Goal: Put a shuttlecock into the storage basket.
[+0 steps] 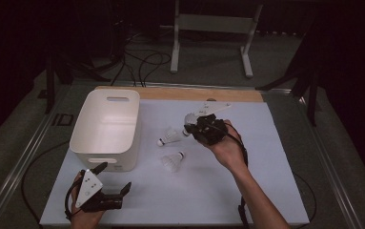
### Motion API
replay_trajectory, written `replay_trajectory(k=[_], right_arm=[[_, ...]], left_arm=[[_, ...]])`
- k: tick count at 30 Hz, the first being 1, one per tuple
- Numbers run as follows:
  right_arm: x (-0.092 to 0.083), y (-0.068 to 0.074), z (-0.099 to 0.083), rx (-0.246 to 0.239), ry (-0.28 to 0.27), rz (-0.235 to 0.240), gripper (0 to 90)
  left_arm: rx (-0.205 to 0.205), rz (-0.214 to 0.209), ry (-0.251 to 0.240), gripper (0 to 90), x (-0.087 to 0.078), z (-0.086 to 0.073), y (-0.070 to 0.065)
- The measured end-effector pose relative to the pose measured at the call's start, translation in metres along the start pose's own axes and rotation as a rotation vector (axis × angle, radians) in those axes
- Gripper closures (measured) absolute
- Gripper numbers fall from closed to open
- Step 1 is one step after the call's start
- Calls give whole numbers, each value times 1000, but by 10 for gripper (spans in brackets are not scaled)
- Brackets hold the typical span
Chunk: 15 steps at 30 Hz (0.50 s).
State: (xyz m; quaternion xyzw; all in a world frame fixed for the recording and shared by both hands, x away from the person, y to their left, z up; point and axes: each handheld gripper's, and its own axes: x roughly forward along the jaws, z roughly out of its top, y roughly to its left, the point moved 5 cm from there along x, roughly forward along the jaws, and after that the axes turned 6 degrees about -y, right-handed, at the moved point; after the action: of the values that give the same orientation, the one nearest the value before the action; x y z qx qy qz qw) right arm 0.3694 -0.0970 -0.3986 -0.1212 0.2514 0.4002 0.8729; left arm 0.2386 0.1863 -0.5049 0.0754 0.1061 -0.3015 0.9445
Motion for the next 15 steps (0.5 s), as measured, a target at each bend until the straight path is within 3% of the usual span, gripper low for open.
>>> replay_trajectory(k=[15], right_arm=[[0,0,7,-3,-14,-1,894]], left_arm=[[0,2,-1,8,0,0,0]])
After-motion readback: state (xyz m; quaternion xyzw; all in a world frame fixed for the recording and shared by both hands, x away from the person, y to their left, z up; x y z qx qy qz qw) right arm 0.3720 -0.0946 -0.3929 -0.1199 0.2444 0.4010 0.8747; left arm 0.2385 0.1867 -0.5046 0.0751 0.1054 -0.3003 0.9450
